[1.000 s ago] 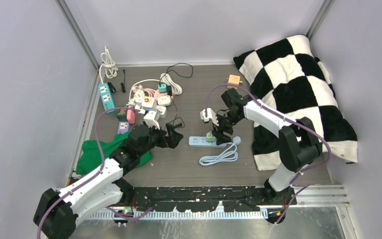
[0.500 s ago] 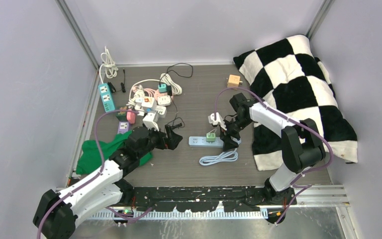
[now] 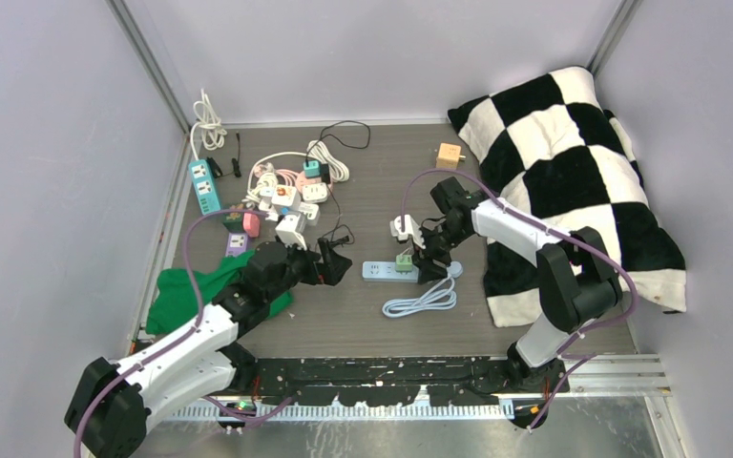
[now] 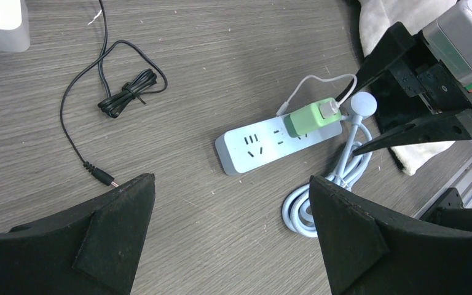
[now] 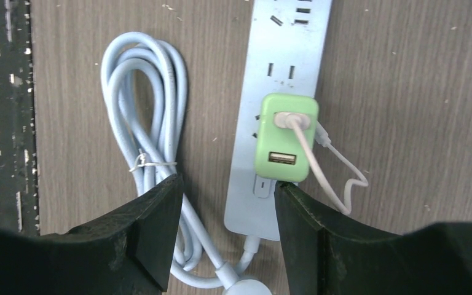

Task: Pull the plug off the socket
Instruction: Remove the plug from the socket.

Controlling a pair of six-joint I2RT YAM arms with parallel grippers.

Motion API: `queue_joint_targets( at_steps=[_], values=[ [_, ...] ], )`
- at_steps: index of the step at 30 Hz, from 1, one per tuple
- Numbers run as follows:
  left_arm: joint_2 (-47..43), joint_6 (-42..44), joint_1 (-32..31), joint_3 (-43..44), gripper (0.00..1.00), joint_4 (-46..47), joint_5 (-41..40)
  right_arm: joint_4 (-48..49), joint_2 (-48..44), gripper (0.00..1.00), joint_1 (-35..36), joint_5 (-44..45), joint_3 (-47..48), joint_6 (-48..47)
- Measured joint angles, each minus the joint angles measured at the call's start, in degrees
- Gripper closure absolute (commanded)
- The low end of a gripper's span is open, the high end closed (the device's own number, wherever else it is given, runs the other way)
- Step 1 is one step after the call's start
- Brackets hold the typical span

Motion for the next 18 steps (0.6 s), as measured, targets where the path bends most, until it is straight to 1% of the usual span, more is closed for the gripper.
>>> queue_joint_targets(
  at_steps=[6,18],
  values=[
    [1.38,0.0,0.0,-0.02,0.04,0.68,0.04,2.64,0.2,0.39,1.03,1.68,0.04,2.64],
    [4.39,0.0,0.02,-0.02,0.04,3.06,1.25,3.82,1.36,0.37,3.34,4.35,1.22,5.33]
  ],
)
